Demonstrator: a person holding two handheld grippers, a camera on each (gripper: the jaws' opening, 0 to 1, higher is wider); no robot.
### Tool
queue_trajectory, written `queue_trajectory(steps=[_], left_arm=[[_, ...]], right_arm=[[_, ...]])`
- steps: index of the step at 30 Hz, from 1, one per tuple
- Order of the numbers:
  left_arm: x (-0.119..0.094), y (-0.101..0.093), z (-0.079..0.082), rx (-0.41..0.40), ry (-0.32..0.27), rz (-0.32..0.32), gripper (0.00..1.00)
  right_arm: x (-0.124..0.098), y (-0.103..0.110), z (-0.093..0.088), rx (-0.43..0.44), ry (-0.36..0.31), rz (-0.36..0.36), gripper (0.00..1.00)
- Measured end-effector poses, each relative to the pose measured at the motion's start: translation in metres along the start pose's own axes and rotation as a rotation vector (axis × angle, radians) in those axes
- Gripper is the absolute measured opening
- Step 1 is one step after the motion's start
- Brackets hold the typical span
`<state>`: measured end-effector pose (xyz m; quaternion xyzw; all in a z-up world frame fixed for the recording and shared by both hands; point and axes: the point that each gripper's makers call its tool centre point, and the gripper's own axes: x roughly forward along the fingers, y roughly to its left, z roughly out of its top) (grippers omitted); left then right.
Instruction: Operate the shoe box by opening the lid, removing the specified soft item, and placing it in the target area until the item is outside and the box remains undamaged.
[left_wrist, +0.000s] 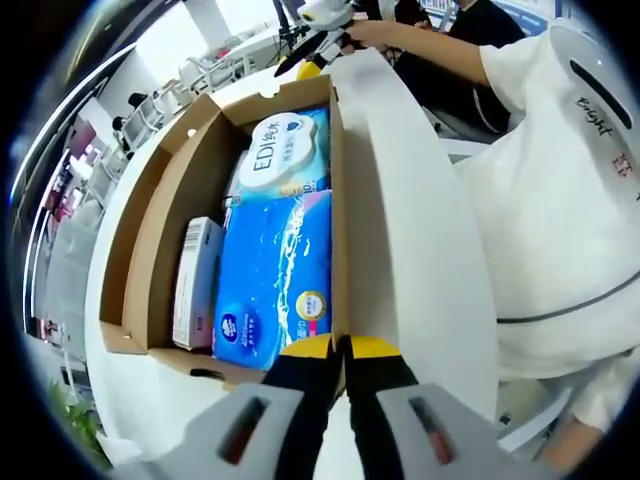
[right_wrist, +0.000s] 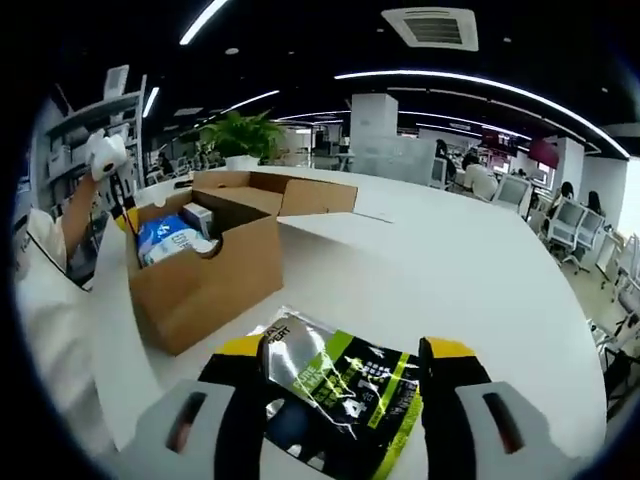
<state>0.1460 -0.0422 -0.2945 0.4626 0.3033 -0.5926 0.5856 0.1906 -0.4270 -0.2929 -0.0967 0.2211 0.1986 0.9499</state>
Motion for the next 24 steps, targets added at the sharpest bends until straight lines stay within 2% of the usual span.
queue_trajectory(steps=[4,9,12,19,21,22,24], left_arm=[[0.000,0.000,0.000,-0.001,-0.005,0.004,0.04],[0.000,0.000,0.001,-0.005,-0.024,0.009,0.04],[0.000,0.000,0.001,-0.006,-0.024,0.008,0.04],[0.000,0.000,0.001,-0.006,-0.028,0.008,0.04],[0.000,0.000,0.001,-0.007,-0.028,0.007,0.04],[0.000,0.000,0.001,-0.006,-0.027,0.007,0.04],[0.000,0.000,0.001,-0.006,-0.027,0.008,0.04]], right_arm=[[0.001,0.007,-0.004,0.002,-0.010,-0.010,0.66],[0.003,0.013,-0.023,0.034,0.010,-0.004,0.65],[0.003,0.014,-0.025,0.062,0.000,0.000,0.64],[0.009,0.019,-0.030,0.048,0.003,-0.008,0.66],[0.010,0.023,-0.037,0.089,0.039,0.007,0.68],[0.011,0.024,-0.038,0.109,0.036,0.009,0.68],[0.012,0.020,-0.041,0.102,0.039,-0.015,0.68]])
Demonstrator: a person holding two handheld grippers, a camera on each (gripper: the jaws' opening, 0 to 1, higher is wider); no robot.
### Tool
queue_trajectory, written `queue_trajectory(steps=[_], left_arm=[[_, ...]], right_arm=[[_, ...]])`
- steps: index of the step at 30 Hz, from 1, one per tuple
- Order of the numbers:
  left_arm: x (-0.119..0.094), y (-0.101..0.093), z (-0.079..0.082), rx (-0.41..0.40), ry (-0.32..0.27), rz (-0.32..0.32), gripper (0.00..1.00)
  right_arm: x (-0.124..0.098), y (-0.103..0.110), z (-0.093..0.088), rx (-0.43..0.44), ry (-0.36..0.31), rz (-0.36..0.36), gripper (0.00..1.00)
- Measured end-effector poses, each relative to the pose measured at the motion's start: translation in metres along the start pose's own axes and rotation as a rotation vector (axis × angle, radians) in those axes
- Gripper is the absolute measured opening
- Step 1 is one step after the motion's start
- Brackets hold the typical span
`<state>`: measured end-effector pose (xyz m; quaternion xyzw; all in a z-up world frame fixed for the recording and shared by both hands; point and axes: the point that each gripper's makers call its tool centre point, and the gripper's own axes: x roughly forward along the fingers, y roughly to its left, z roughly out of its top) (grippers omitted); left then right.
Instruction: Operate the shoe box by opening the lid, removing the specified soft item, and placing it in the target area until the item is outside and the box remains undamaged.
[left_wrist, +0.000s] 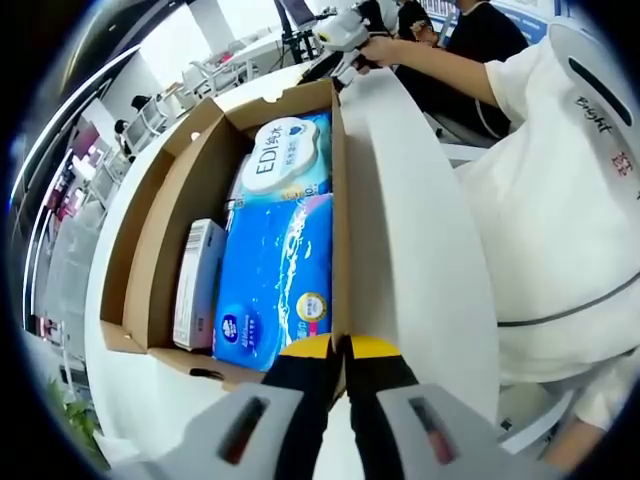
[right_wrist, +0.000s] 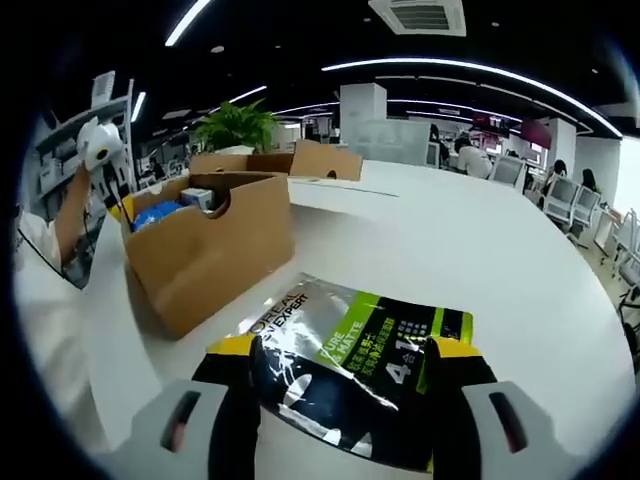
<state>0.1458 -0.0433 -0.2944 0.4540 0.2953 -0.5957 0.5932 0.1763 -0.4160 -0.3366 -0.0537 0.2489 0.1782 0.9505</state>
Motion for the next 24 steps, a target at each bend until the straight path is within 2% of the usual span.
queue_trajectory(steps=[1,2,5,7,9,18,24], left_arm=[[0.0000,0.0000,0.0000,0.000,-0.001,0.001,0.04],[0.0000,-0.0001,0.0001,0.000,-0.001,0.001,0.04],[0.0000,-0.0002,0.0003,0.000,-0.003,0.002,0.04],[-0.0003,-0.0001,0.0004,-0.004,-0.014,0.005,0.04],[-0.0008,-0.0001,0.0009,-0.004,-0.028,0.009,0.04],[-0.0007,0.0003,0.0008,-0.019,-0.017,0.006,0.04],[-0.0008,0.0009,0.0010,-0.028,-0.024,0.019,0.04]], right_arm=[[-0.0005,-0.0041,-0.0074,-0.004,0.035,-0.026,0.68],[0.0014,-0.0007,-0.0017,0.019,-0.006,-0.014,0.68],[-0.0011,-0.0034,-0.0069,0.046,0.004,-0.034,0.65],[-0.0014,-0.0044,-0.0071,0.052,-0.020,-0.054,0.64],[-0.0022,-0.0038,-0.0078,0.060,-0.019,-0.070,0.64],[-0.0034,-0.0047,-0.0086,0.078,-0.011,-0.098,0.62],[-0.0040,-0.0044,-0.0087,0.092,-0.029,-0.125,0.62]])
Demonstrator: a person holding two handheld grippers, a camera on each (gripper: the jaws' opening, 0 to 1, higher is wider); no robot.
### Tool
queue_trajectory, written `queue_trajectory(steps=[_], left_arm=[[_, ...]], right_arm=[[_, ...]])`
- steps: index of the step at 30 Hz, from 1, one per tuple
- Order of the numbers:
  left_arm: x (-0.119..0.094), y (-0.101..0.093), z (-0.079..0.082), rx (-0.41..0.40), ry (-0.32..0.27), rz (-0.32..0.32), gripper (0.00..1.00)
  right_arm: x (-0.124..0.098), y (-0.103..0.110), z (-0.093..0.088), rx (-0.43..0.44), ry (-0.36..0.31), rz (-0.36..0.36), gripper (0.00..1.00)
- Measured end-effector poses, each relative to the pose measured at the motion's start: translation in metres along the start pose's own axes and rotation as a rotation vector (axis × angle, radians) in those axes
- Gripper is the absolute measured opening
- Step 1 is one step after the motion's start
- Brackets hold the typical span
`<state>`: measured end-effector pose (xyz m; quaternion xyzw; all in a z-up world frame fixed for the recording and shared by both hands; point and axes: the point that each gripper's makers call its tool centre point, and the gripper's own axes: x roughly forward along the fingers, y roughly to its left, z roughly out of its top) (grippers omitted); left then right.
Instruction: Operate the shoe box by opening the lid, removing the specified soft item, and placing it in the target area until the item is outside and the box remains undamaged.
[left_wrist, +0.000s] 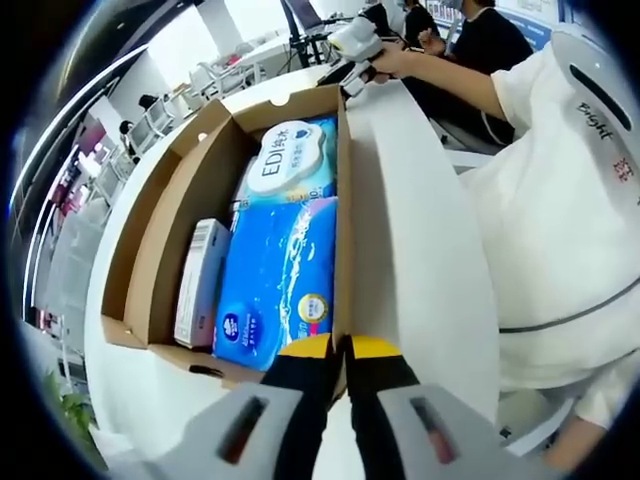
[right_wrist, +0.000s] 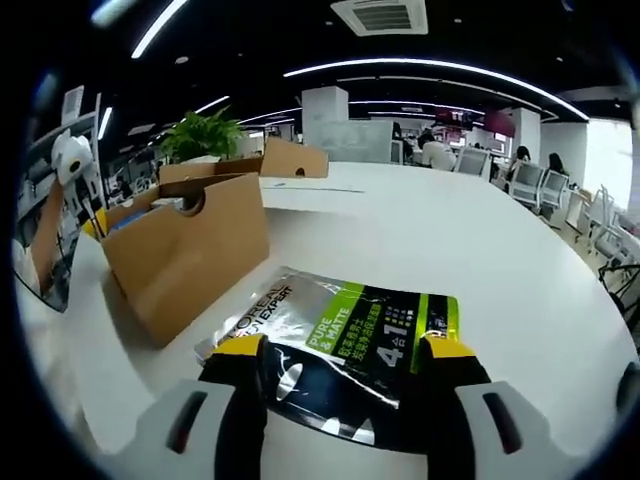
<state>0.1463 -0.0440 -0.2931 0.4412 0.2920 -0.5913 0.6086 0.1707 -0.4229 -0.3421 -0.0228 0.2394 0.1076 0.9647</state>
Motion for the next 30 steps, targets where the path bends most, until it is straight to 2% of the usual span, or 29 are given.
queue_trajectory(steps=[4,5,6,7,10,12,15,19,21,24,27,30], left_arm=[[0.000,0.001,0.002,-0.058,-0.025,0.009,0.05],[0.000,0.002,0.002,-0.062,-0.032,0.013,0.05],[0.000,0.002,0.002,-0.057,-0.037,0.015,0.05],[-0.001,0.001,0.002,-0.055,-0.053,0.018,0.05],[0.000,0.002,0.003,-0.055,-0.062,0.020,0.05],[0.000,0.002,0.003,-0.047,-0.058,0.021,0.05],[0.001,0.001,0.003,-0.039,-0.032,0.019,0.05],[0.001,0.001,0.002,-0.056,-0.024,0.033,0.06],[0.000,0.001,0.002,-0.044,-0.038,0.037,0.06],[0.000,0.000,0.002,-0.001,-0.048,0.011,0.05],[0.001,-0.001,0.002,0.018,-0.027,0.014,0.04],[0.001,0.001,0.002,0.008,-0.016,-0.013,0.04]], right_arm=[[-0.004,0.002,0.002,-0.020,0.010,0.005,0.62],[-0.006,0.001,0.015,-0.031,-0.052,-0.011,0.62],[-0.007,0.001,0.019,-0.022,-0.071,-0.010,0.62],[-0.011,0.008,0.029,0.011,-0.103,0.022,0.63],[-0.016,0.012,0.034,0.002,-0.079,0.034,0.64],[-0.018,0.017,0.047,-0.050,-0.110,0.048,0.66],[-0.021,0.018,0.054,-0.050,-0.102,0.060,0.73],[-0.033,0.025,0.080,-0.059,-0.195,0.082,0.75],[-0.043,0.040,0.094,-0.045,-0.260,0.125,0.77],[-0.047,0.048,0.097,-0.045,-0.265,0.150,0.77],[-0.050,0.053,0.099,-0.045,-0.255,0.173,0.76],[-0.055,0.055,0.105,-0.062,-0.256,0.181,0.64]])
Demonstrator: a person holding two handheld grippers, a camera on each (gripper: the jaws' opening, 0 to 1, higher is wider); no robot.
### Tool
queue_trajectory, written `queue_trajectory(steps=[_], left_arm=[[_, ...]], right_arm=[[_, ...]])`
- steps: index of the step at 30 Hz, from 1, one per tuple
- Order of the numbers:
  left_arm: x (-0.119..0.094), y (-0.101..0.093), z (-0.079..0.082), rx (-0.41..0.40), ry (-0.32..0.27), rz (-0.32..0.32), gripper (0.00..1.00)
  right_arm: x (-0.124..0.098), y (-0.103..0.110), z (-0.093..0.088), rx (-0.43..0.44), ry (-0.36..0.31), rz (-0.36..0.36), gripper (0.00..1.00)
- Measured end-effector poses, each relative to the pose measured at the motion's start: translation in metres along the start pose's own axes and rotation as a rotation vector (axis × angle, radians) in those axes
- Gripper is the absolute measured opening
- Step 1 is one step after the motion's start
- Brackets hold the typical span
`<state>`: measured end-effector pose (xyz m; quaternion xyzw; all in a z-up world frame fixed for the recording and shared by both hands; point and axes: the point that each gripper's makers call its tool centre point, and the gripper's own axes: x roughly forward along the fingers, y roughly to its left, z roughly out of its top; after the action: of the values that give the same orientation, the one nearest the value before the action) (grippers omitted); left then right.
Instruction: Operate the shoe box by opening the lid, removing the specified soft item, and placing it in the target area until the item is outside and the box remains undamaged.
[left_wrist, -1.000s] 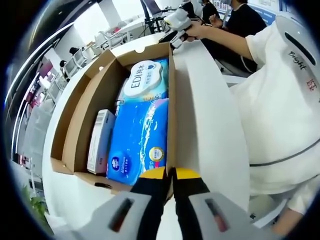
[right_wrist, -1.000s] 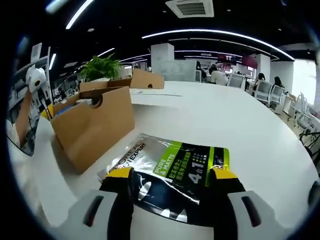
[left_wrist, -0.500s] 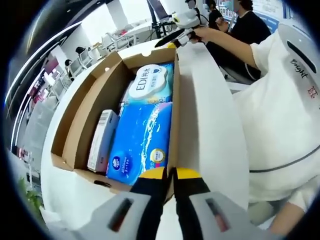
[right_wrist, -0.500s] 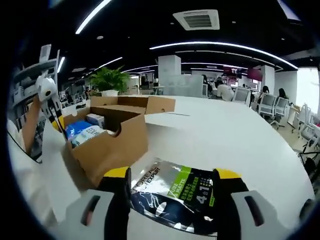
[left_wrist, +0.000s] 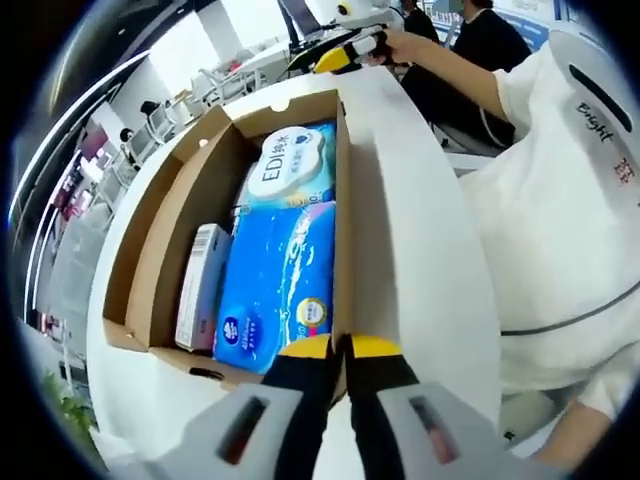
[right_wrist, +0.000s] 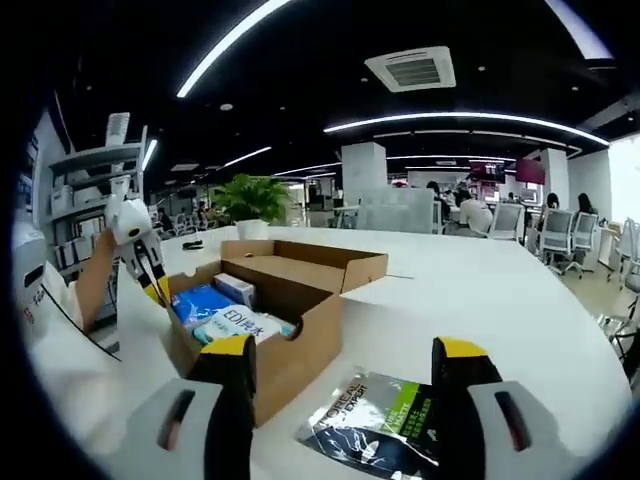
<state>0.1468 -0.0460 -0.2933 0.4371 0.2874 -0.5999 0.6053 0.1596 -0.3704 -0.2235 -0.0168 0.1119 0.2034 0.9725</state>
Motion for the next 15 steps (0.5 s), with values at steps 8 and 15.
queue_trajectory(steps=[8,15], left_arm=[[0.002,-0.001,-0.002,0.017,0.038,-0.011,0.04],[0.003,-0.001,-0.001,-0.022,0.023,0.011,0.04]], right_arm=[[-0.009,-0.001,0.030,0.113,-0.198,-0.020,0.54],[-0.006,0.018,0.028,0.012,-0.126,0.029,0.54]])
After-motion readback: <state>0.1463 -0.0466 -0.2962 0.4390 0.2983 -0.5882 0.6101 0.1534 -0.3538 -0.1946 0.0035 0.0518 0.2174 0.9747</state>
